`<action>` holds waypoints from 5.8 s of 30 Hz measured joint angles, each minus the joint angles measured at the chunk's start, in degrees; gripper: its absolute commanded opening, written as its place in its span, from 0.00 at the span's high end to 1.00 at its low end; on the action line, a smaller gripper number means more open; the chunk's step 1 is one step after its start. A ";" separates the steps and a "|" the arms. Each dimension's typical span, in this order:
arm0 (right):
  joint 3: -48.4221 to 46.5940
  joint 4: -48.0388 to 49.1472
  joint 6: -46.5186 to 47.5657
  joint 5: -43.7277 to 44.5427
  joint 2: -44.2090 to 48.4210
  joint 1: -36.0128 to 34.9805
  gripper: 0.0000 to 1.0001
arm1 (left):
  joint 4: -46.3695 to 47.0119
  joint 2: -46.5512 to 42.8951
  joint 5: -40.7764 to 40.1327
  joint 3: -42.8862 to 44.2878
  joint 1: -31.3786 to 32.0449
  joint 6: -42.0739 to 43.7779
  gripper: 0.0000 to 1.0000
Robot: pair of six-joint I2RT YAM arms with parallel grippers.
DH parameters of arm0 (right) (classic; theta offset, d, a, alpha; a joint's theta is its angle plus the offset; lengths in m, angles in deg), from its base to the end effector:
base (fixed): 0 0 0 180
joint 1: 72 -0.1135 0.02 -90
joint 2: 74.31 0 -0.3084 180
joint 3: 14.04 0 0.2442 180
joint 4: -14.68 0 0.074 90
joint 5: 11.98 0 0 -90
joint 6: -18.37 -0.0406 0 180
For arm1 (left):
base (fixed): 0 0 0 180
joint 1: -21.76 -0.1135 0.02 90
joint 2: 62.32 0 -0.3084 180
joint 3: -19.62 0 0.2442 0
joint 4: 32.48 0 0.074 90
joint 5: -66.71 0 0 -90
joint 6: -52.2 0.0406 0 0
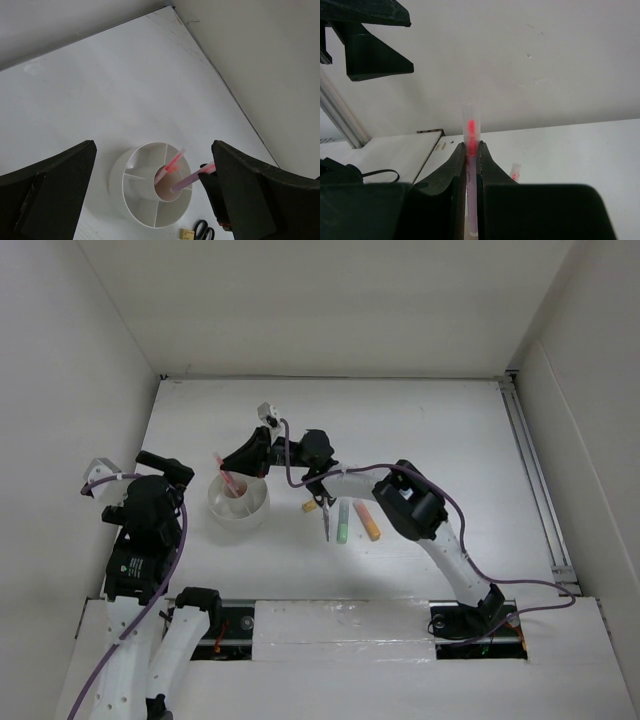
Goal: Sort the stationery into containers
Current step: Place the pen in the storage box, then pick up the stationery from the center of the board.
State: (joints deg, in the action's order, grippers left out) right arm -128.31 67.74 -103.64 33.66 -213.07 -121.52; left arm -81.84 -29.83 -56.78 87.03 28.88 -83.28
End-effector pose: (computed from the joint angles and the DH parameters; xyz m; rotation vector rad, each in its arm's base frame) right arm 0.3449 0.4479 0.2648 -0.9595 1.0213 1.6266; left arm 0.0668 0.0142 0.3920 -0.9524 1.5062 -0.1279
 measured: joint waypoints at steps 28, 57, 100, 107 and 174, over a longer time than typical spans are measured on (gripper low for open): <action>2.43 0.35 -0.24 0.63 -1.36 0.00 0.91 | 0.24 0.00 2.01 0.00 -0.09 0.61 0.00; 24.20 -22.56 14.32 17.40 35.34 1.01 0.00 | 1.79 0.04 3.30 0.00 -0.09 2.34 0.00; 24.48 -77.99 18.91 54.31 27.56 -5.25 0.31 | 0.55 3.30 2.03 0.00 -0.09 2.95 0.00; 23.23 -77.53 18.60 53.68 25.20 -5.31 0.33 | 0.55 3.39 2.05 0.00 -0.09 2.95 0.00; 28.37 -75.80 14.45 57.31 30.16 -6.08 1.00 | 0.61 3.37 3.32 0.00 -0.09 2.97 0.00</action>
State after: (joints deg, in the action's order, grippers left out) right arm -99.94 -8.06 -89.20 90.97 -182.90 -127.59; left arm -81.23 -26.46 -53.46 87.03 28.79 -80.30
